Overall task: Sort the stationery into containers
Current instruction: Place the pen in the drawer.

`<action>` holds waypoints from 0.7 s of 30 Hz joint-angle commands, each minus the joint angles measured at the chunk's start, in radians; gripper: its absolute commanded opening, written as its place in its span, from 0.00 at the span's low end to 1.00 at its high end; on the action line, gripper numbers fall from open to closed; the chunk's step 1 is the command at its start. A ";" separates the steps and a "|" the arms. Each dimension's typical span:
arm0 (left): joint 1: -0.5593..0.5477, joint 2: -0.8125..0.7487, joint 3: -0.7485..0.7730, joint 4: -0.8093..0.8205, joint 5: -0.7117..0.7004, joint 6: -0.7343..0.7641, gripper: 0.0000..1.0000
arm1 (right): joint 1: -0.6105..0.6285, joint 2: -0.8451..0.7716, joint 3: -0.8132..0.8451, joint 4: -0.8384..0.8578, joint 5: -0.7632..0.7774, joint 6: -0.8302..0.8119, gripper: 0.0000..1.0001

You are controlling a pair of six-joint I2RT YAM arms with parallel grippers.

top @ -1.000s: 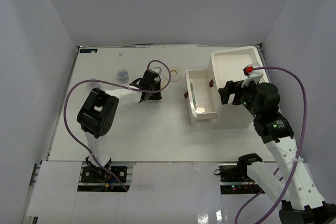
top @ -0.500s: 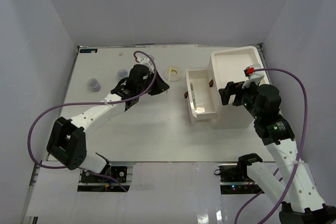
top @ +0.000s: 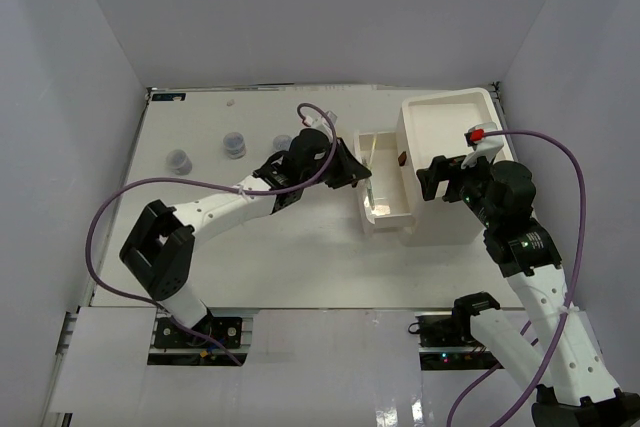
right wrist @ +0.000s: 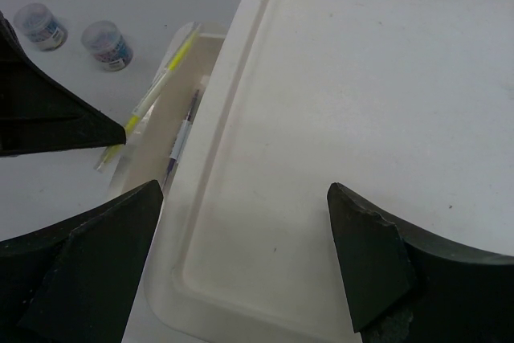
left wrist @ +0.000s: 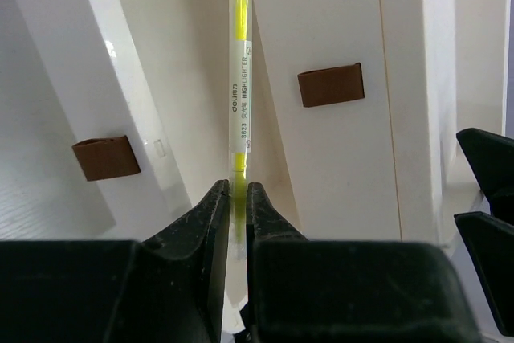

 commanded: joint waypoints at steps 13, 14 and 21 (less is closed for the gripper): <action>-0.031 0.034 0.094 0.013 -0.021 -0.007 0.53 | 0.004 0.057 0.052 -0.063 -0.026 0.027 0.90; -0.029 0.021 0.108 -0.032 -0.027 0.026 0.53 | 0.004 0.062 0.055 -0.066 -0.028 0.029 0.90; 0.027 -0.090 0.073 -0.185 -0.105 0.214 0.53 | 0.004 0.093 0.080 -0.069 -0.011 0.024 0.90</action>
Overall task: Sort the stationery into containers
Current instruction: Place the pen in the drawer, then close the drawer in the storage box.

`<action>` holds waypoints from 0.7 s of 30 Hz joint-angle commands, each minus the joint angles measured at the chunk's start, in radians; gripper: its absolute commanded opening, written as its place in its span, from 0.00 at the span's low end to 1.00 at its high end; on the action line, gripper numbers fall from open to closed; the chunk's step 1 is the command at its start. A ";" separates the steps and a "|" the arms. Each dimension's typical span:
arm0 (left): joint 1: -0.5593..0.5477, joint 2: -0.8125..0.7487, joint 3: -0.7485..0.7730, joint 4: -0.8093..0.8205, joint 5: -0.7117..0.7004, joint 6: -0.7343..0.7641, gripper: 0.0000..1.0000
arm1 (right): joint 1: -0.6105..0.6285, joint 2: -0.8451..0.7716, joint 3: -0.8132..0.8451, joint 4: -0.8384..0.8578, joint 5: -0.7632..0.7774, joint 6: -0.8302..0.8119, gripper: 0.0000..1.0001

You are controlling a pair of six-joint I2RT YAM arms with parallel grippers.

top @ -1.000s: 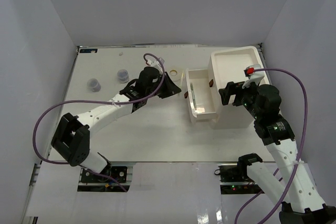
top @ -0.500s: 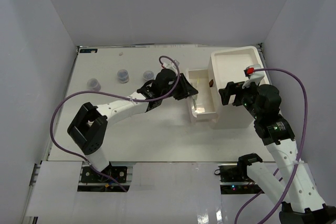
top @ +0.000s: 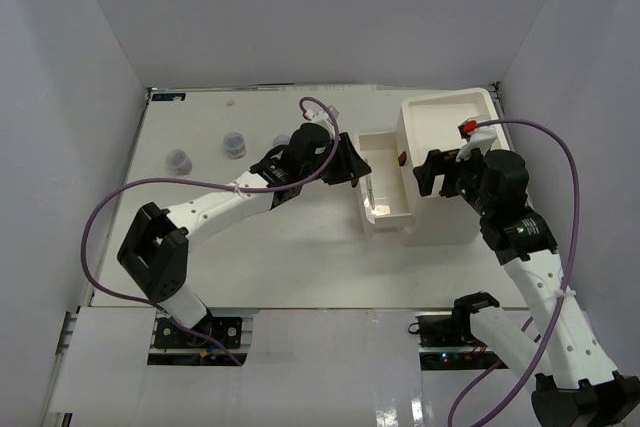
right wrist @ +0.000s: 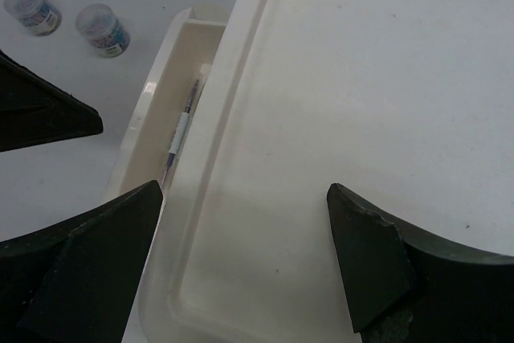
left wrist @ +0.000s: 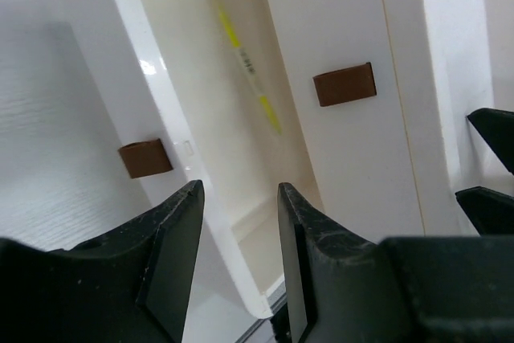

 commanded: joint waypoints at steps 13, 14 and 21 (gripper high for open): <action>0.142 -0.002 -0.082 -0.053 -0.007 0.310 0.42 | 0.004 0.084 0.099 -0.049 0.017 0.026 0.90; 0.142 0.015 -0.073 -0.037 0.009 0.314 0.41 | 0.004 0.085 0.107 -0.052 0.031 0.022 0.90; 0.142 0.136 0.030 -0.010 0.055 0.340 0.41 | 0.002 0.140 0.162 -0.086 0.081 0.009 0.90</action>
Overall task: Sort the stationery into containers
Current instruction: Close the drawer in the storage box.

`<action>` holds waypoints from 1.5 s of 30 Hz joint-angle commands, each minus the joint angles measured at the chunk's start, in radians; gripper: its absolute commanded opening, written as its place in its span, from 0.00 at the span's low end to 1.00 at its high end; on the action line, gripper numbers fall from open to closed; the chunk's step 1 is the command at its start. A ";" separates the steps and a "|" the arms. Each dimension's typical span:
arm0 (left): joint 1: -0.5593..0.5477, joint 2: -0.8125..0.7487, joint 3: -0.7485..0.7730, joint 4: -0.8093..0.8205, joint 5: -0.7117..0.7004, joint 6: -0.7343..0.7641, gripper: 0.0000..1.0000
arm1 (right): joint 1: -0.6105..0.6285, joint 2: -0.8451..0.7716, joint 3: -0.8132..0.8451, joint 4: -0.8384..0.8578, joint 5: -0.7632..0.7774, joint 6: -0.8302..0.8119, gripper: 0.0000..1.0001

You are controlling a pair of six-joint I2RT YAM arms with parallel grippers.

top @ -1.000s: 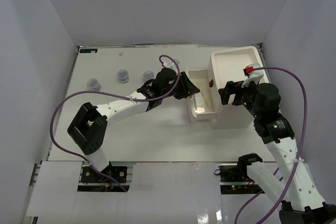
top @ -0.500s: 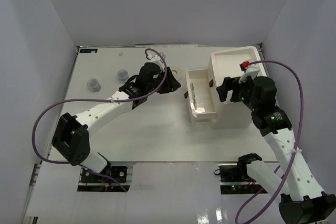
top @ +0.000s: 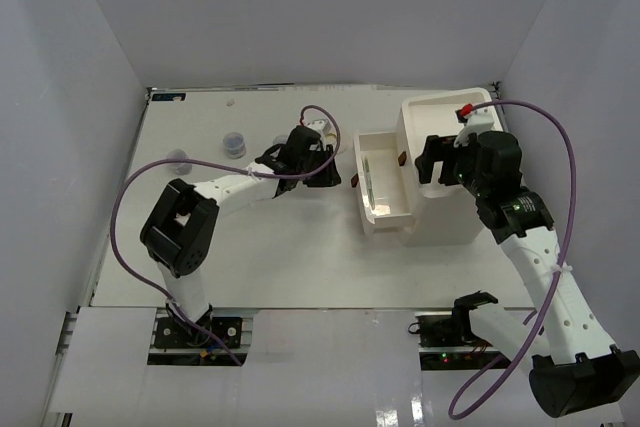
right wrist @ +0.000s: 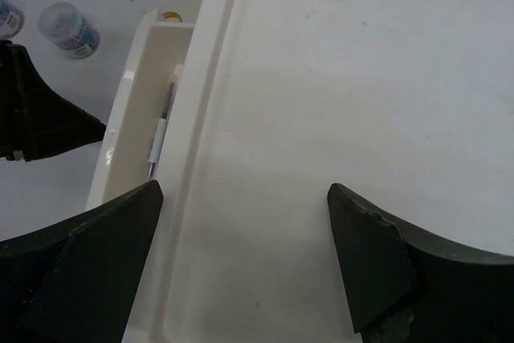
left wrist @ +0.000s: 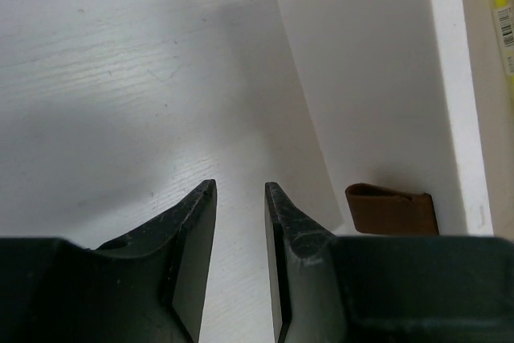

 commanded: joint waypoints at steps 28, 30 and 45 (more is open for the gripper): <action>-0.043 0.140 0.254 0.050 0.127 0.023 0.40 | -0.001 0.095 0.026 -0.060 0.074 -0.003 0.90; -0.052 0.158 0.271 0.050 0.132 0.020 0.41 | 0.001 0.097 0.023 -0.058 0.063 -0.008 0.90; -0.145 0.250 0.394 0.051 0.138 -0.092 0.40 | 0.001 0.127 0.018 -0.055 0.005 0.003 0.90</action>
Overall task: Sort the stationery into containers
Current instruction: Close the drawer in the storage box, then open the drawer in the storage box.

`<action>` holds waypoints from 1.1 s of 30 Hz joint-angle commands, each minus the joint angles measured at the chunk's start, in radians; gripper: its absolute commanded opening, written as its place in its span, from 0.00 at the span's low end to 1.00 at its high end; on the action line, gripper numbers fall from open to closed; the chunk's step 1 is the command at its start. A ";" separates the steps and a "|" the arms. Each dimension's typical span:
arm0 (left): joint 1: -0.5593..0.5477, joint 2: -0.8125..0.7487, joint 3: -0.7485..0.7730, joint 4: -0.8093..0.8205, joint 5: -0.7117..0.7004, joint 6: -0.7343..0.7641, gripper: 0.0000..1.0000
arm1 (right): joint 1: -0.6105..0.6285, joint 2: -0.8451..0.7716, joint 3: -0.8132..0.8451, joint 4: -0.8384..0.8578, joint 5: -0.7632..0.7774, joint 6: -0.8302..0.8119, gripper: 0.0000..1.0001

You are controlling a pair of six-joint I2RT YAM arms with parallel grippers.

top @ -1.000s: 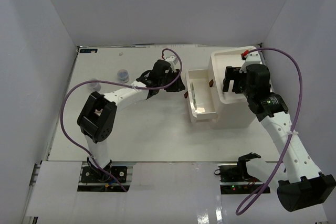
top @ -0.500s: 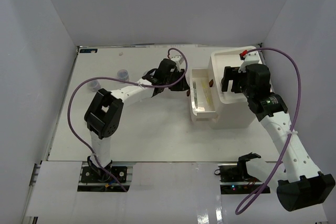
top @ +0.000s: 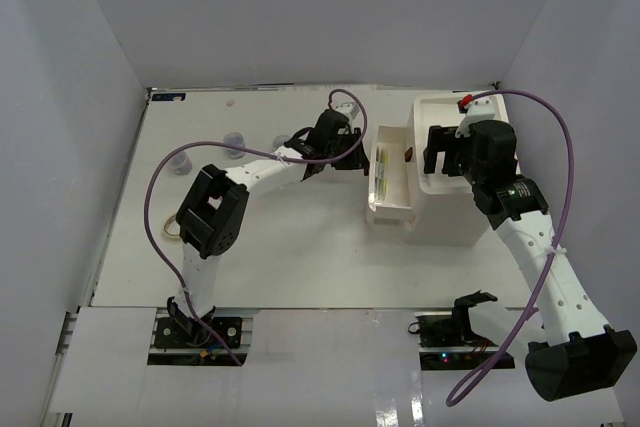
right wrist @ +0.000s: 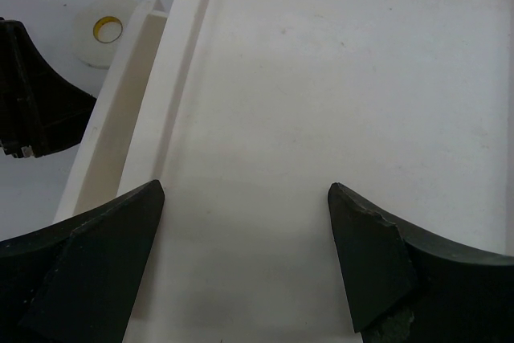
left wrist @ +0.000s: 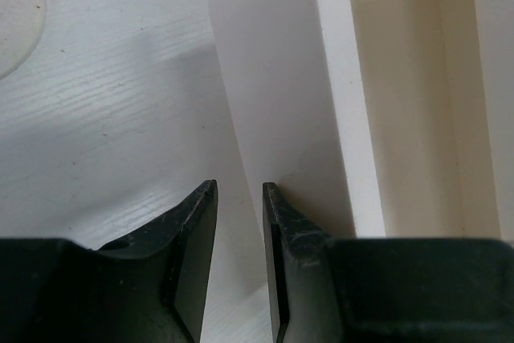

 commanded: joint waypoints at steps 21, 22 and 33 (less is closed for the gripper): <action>-0.202 -0.034 0.048 0.123 0.046 -0.050 0.38 | 0.021 0.050 -0.030 -0.056 -0.187 0.041 0.90; -0.202 -0.022 0.063 0.122 0.049 -0.042 0.38 | 0.021 0.052 -0.031 -0.054 -0.190 0.041 0.90; -0.187 -0.054 0.024 0.129 0.027 -0.027 0.40 | 0.022 0.052 -0.035 -0.047 -0.197 0.040 0.90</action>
